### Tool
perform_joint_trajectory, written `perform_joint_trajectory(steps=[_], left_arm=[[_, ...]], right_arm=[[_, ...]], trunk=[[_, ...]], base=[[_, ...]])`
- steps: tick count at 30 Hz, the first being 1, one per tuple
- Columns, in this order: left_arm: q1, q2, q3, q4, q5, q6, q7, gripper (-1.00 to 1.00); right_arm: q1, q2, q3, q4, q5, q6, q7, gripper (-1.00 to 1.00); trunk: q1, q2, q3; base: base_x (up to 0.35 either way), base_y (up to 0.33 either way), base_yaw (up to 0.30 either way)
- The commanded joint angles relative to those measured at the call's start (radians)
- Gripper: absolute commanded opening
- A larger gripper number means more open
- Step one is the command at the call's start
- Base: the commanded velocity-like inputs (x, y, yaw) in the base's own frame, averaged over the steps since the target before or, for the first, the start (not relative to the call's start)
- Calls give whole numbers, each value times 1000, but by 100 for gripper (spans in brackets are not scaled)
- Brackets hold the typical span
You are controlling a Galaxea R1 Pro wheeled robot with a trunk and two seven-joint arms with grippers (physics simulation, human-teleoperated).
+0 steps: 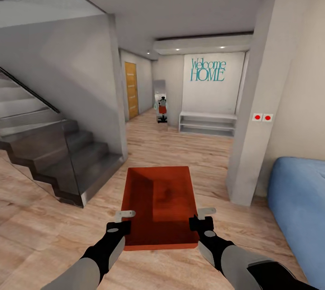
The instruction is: Move the two storage containers from the living room to the garage. In the garage, place one container on the floor and stack the other container on top of it (either order is fine).
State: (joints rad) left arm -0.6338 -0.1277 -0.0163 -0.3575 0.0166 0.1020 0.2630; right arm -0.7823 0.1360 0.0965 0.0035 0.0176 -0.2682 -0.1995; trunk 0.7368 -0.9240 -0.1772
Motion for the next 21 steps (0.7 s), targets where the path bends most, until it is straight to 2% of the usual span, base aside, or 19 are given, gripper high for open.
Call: perform_joint_trajectory(steps=[1,21], left_arm=[[-1,0,21,-6,-24,-2,30,-100],[-1,0,21,-6,-24,-2,30,-100]], right_arm=[[0,1,-23,3,13,3,2,-100],[0,1,-23,3,13,3,2,-100]], trunk=[[1,-1,-1],[1,-1,-1]], base=[[322,0,0],[322,0,0]])
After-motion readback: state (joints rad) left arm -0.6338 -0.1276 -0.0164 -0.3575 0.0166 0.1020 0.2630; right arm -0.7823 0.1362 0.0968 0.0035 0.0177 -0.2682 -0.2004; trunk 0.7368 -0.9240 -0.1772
